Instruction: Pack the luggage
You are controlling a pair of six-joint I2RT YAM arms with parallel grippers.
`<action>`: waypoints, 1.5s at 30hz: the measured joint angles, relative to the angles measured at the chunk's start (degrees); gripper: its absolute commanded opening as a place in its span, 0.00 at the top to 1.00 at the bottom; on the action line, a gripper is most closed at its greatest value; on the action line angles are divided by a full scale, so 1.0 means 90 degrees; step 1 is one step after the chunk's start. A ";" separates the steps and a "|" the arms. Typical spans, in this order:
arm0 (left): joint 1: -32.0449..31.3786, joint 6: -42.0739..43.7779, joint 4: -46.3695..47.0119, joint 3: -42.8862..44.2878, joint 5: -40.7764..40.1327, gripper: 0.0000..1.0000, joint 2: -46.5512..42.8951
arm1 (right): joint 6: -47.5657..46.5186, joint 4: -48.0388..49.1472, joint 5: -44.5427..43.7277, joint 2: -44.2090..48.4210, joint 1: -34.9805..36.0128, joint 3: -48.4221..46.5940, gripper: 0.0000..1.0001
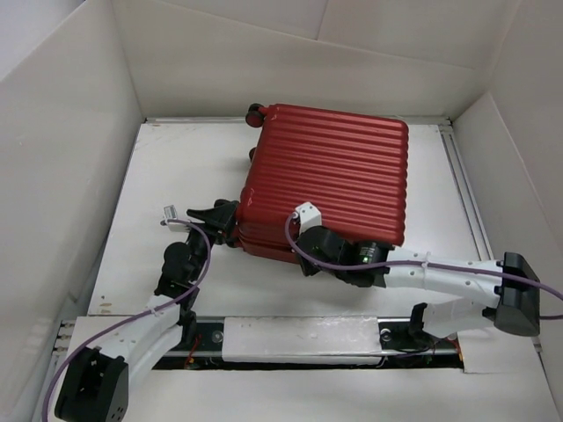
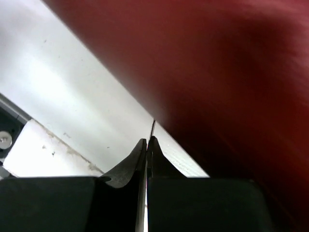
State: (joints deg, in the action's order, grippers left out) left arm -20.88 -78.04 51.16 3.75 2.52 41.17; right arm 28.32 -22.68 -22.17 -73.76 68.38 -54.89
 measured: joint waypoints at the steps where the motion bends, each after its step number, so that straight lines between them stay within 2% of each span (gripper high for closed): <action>1: 0.0000 -0.0002 -0.0002 0.0000 0.0005 1.00 0.0000 | -0.0049 0.0036 0.0080 -0.0034 -0.0007 -0.0007 1.00; 3: 0.0002 -0.0002 0.0002 0.0000 0.0017 1.00 0.0007 | -0.0070 0.0296 0.0180 -0.0129 0.0044 0.0049 1.00; 6: 0.0012 -0.0002 0.0126 0.0000 0.0083 1.00 0.0126 | 0.0080 0.1477 0.0301 -0.0435 0.0287 0.0398 1.00; 10: 0.0044 -0.0066 0.0359 -0.0012 0.0243 1.00 0.0379 | 0.0182 0.2705 0.0068 -0.1610 0.0588 0.0100 1.00; 15: 0.0117 -0.0053 0.0325 -0.0012 0.0481 1.00 0.0253 | -0.0160 0.2885 -0.0102 -0.2652 0.0610 -0.0925 1.00; 26: 0.0146 -0.0146 -0.0765 -0.0022 0.0510 1.00 -0.0777 | -0.0782 0.3036 0.0435 -0.2815 0.0367 -0.1095 1.00; 28: 0.0146 -0.0131 -0.0998 -0.0029 0.0549 1.00 -0.1018 | -0.0818 0.3135 0.0469 -0.2732 0.0367 -0.0986 0.82; 29: 0.0146 -0.0095 -0.1129 -0.0024 0.0631 1.00 -0.1139 | -0.0806 0.3186 0.0503 -0.2640 0.0372 -0.0884 0.77; 32: 0.0090 0.0015 -0.1506 -0.0012 0.1086 1.00 -0.1464 | -0.0668 0.3293 0.0607 -0.1972 0.0544 -0.0299 0.54; 33: 0.0039 0.0051 -0.1644 0.0007 0.1282 1.00 -0.1530 | -0.0568 0.3264 0.0527 -0.1637 0.0651 -0.0104 0.41; 34: -0.0012 0.0114 -0.1773 0.0044 0.1455 0.92 -0.1571 | -0.0469 0.3218 0.0454 -0.1311 0.0729 0.0056 0.37; 35: -0.0078 0.0192 -0.2035 0.0172 0.1693 0.72 -0.1593 | -0.0372 0.3121 0.0369 -0.0899 0.0809 0.0238 0.30; 39: -0.0172 0.0678 -0.3140 0.0840 0.1970 0.33 -0.1423 | 0.0257 0.2460 -0.0170 0.1027 0.1192 0.1042 0.26; 40: -0.0189 0.0957 -0.3534 0.1103 0.1955 0.19 -0.1367 | 0.0498 0.2195 -0.0338 0.1484 0.1297 0.1229 0.26; 44: -0.0155 0.1831 -0.4483 0.1919 0.1615 0.02 -0.1120 | 0.1494 0.0879 -0.0981 0.2948 0.1496 0.1943 0.36; 45: -0.0078 0.1960 -0.4595 0.2052 0.1474 0.02 -0.0998 | 0.1715 0.0503 -0.1154 0.3300 0.1496 0.2130 0.39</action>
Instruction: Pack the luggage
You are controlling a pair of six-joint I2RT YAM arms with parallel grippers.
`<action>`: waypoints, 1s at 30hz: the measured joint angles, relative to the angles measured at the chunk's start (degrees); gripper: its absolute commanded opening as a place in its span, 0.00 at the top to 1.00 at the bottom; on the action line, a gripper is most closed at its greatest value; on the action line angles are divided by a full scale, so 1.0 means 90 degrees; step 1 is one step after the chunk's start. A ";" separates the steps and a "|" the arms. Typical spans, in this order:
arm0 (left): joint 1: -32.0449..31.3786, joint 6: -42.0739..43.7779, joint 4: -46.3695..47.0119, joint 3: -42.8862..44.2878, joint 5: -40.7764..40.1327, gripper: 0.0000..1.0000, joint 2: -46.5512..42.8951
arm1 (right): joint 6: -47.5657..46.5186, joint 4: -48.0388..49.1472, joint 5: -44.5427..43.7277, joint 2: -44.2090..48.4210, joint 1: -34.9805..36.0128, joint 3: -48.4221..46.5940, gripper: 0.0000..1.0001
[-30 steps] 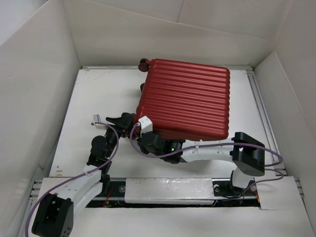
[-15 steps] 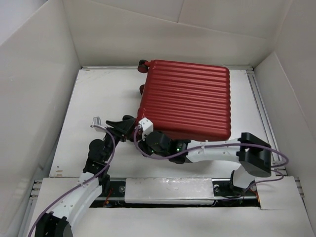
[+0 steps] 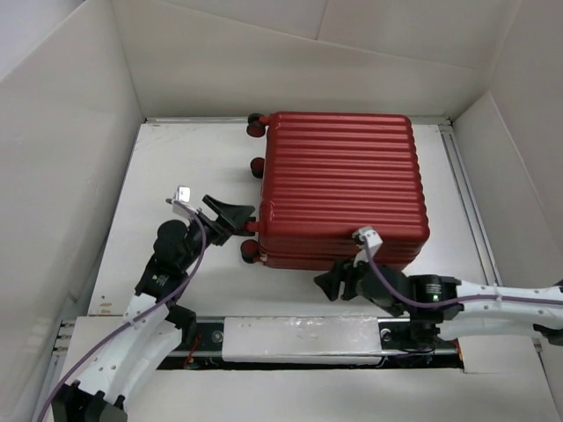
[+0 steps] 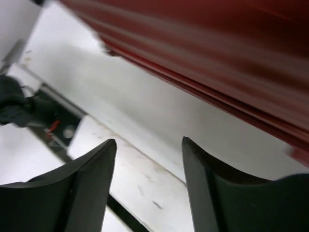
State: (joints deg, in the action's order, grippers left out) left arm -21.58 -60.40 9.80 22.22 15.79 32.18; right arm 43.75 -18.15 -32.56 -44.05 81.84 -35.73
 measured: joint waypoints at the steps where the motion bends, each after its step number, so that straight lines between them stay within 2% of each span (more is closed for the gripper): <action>1: 0.0075 0.0075 -0.0083 0.0165 -0.0112 0.00 0.0153 | 0.0197 -0.0355 -0.0160 0.0345 -0.0012 0.0168 0.43; 4: 0.0248 0.0279 -0.0022 0.0945 -0.0381 0.00 0.1018 | 0.0617 -0.1144 -0.0491 0.1156 -0.0100 0.0413 0.75; 5: 0.0253 0.0323 0.0019 0.1297 -0.0452 0.00 0.1413 | 0.0709 -0.1302 -0.0561 0.1362 -0.0131 0.0442 0.83; 6: 0.0291 0.0357 0.0117 0.1651 -0.0471 0.00 0.1875 | 0.0789 -0.1426 -0.0619 0.1540 -0.0151 0.0454 0.97; 7: 0.0338 0.0391 0.0199 0.1987 -0.0452 0.00 0.2285 | 0.0845 -0.1515 -0.0682 0.1690 -0.0170 0.0459 1.00; 9: 0.0551 0.0391 0.0646 0.2637 -0.0153 0.00 0.3235 | 0.0925 -0.1605 -0.0748 0.1853 -0.0180 0.0481 1.00; 12: 0.1093 0.0143 0.1304 0.3322 0.0457 0.00 0.4634 | 0.0940 -0.1656 -0.0760 0.1819 -0.0180 0.0559 0.91; 13: 0.1270 0.0005 0.1605 0.3565 0.0809 0.00 0.5168 | 0.0920 -0.1647 -0.0758 0.1766 -0.0180 0.0588 0.80; 15: 0.1518 -0.0209 0.1870 0.4061 0.1141 0.00 0.6181 | 0.0843 -0.1634 -0.0726 0.1617 -0.0180 0.0648 0.65; 16: 0.1603 -0.0347 0.2059 0.4279 0.1324 0.00 0.6649 | 0.0794 -0.1600 -0.0707 0.1494 -0.0180 0.0661 0.49; 18: 0.1685 -0.0682 0.2463 0.4556 0.1637 0.00 0.7414 | 0.0714 -0.1479 -0.0665 0.1251 -0.0180 0.0687 0.39; 20: 0.1690 -0.1044 0.2888 0.4697 0.1887 0.00 0.7963 | 0.0605 -0.1336 -0.0600 0.1061 -0.0180 0.0738 0.32; 24: 0.1666 -0.1698 0.3682 0.5161 0.2193 0.00 0.8762 | 0.0423 -0.0940 -0.0447 0.0913 -0.0180 0.0937 0.30; 30: 0.1651 -0.2892 0.5542 0.5984 0.2416 0.00 0.9780 | 0.0248 -0.0248 -0.0206 0.0940 -0.0180 0.1494 0.30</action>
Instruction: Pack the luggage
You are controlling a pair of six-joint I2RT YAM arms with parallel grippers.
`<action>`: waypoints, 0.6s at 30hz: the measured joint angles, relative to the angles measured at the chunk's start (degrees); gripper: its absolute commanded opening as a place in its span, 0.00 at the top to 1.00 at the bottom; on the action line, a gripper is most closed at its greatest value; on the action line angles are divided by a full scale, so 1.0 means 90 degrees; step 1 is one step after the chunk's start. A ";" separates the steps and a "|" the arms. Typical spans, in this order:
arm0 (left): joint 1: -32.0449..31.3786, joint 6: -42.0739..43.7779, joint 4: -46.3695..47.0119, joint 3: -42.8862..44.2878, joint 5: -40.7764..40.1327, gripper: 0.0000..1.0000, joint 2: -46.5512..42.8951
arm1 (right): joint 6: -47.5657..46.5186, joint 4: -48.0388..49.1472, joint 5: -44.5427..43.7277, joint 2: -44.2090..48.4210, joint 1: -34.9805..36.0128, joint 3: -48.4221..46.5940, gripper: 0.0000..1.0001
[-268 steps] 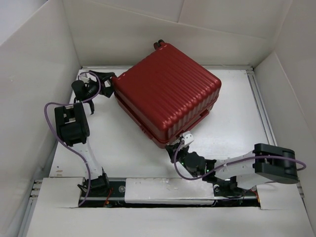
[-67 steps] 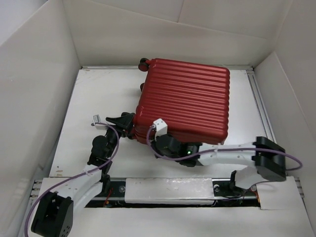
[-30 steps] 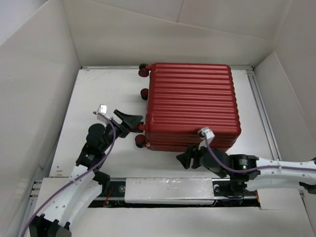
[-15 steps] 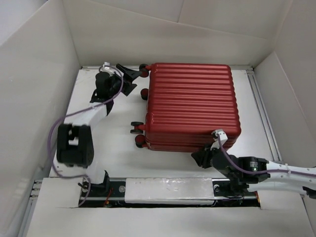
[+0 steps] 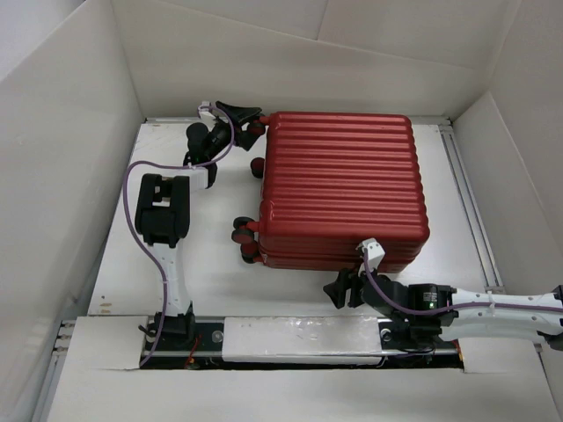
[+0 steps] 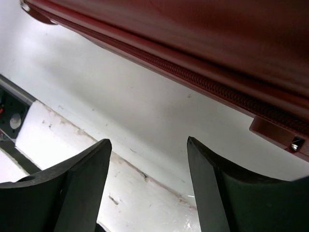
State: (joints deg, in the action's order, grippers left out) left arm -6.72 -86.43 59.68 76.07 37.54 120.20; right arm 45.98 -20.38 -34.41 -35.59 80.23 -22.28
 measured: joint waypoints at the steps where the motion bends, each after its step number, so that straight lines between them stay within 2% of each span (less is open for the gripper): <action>1: -0.0029 -0.0158 0.0175 0.0187 0.0024 0.00 0.0223 | -0.0017 0.0083 0.0029 0.0000 0.0000 0.0075 0.28; 7: -0.0199 -0.0879 0.0707 0.1158 0.0015 0.00 0.1243 | -0.0083 0.0170 0.0007 0.0049 -0.0005 0.0163 0.27; 8: -0.0228 -0.0971 0.0794 0.1251 0.0012 0.05 0.1343 | -0.0083 0.0168 -0.0032 0.0083 -0.0010 0.0163 0.27; 9: -0.0270 -0.1088 0.0882 0.1328 -0.0012 0.14 0.1416 | -0.0080 0.0160 -0.0056 0.0131 -0.0039 0.0163 0.27; 10: -0.0301 -0.1183 0.0954 0.1372 -0.0049 0.29 0.1457 | -0.0085 0.0151 -0.0068 0.0172 -0.0083 0.0163 0.27; 11: -0.0330 -0.1231 0.0993 0.1384 -0.0138 0.72 0.1479 | -0.0095 0.0151 -0.0051 0.0204 -0.0158 0.0163 0.30; 13: -0.0318 -0.1392 0.1158 0.1433 -0.0296 0.99 0.1528 | -0.0170 0.0155 0.0000 0.0236 -0.0333 0.0163 0.41; 14: -0.0289 -0.1457 0.1144 0.1462 -0.0260 1.00 0.1545 | -0.0231 0.0158 0.0075 0.0243 -0.0469 0.0168 0.49; 18: -0.0260 -0.1632 0.1219 0.1409 -0.0386 1.00 0.1579 | -0.0653 0.0338 0.0321 0.0027 -0.1358 0.0172 0.65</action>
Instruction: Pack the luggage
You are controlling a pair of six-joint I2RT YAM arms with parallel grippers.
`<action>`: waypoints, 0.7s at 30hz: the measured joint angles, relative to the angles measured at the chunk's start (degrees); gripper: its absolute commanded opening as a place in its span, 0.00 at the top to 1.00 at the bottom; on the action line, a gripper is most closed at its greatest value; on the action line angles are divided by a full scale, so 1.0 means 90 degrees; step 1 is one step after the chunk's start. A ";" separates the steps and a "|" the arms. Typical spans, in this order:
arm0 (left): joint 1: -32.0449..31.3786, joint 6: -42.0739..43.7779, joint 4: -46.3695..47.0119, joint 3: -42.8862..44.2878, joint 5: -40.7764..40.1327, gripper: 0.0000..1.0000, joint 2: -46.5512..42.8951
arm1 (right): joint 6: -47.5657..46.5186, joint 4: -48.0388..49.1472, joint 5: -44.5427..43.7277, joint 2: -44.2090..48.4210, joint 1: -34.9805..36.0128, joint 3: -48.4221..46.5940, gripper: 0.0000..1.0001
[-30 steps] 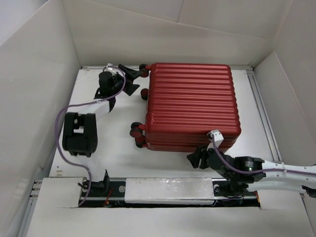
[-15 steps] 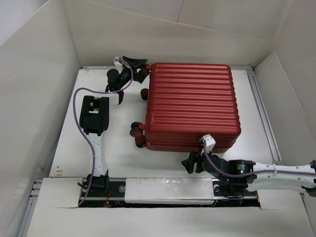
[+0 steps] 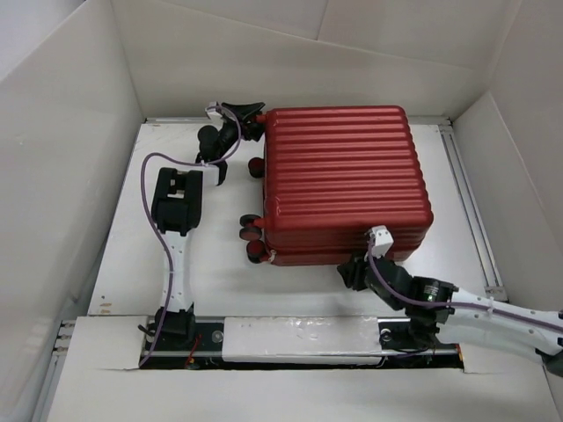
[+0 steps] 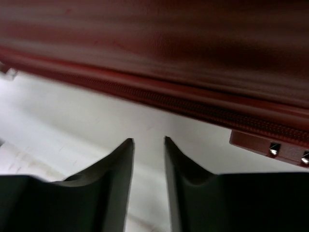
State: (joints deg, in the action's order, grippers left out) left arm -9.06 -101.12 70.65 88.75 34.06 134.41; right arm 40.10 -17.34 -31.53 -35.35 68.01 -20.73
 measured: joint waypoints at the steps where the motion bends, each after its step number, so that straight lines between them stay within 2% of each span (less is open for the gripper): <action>1: 0.0036 -0.0015 0.0078 -0.0102 -0.0061 1.00 -0.0027 | -0.0136 0.0112 0.0066 -0.0148 -0.0308 -0.0010 0.65; 5: 0.0323 0.0019 0.0214 -0.1205 -0.0262 1.00 -0.0673 | -0.0801 0.0457 0.0476 -0.1156 -0.1625 -0.0170 0.68; 8: 0.0685 0.0219 0.0160 -0.2506 -0.0345 1.00 -0.1603 | -0.1370 0.0561 0.1044 -0.2110 -0.2664 -0.0624 0.69; 12: 0.1229 0.0534 0.0066 -0.4425 -0.0440 1.00 -0.3123 | -0.2047 0.0651 0.1863 -0.3534 -0.4090 -0.1996 0.69; 16: 0.1426 0.1064 -0.0129 -0.6249 -0.0748 1.00 -0.4852 | -0.2710 0.0663 0.2518 -0.4561 -0.5047 -0.3337 0.63; 18: 0.1426 0.1450 -0.0571 -0.6909 -0.0738 1.00 -0.5853 | -0.2960 0.0797 0.2674 -0.4566 -0.5139 -0.3577 0.60; 21: 0.1513 0.2305 -0.1753 -0.7315 -0.0481 1.00 -0.7186 | -0.3101 0.1027 0.2905 -0.3733 -0.4988 -0.3230 0.56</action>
State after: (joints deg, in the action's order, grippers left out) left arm 4.56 -80.38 54.87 22.92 29.74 69.73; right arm 12.19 -8.10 -5.39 -68.95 23.11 -49.80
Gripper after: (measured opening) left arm 0.629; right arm 0.425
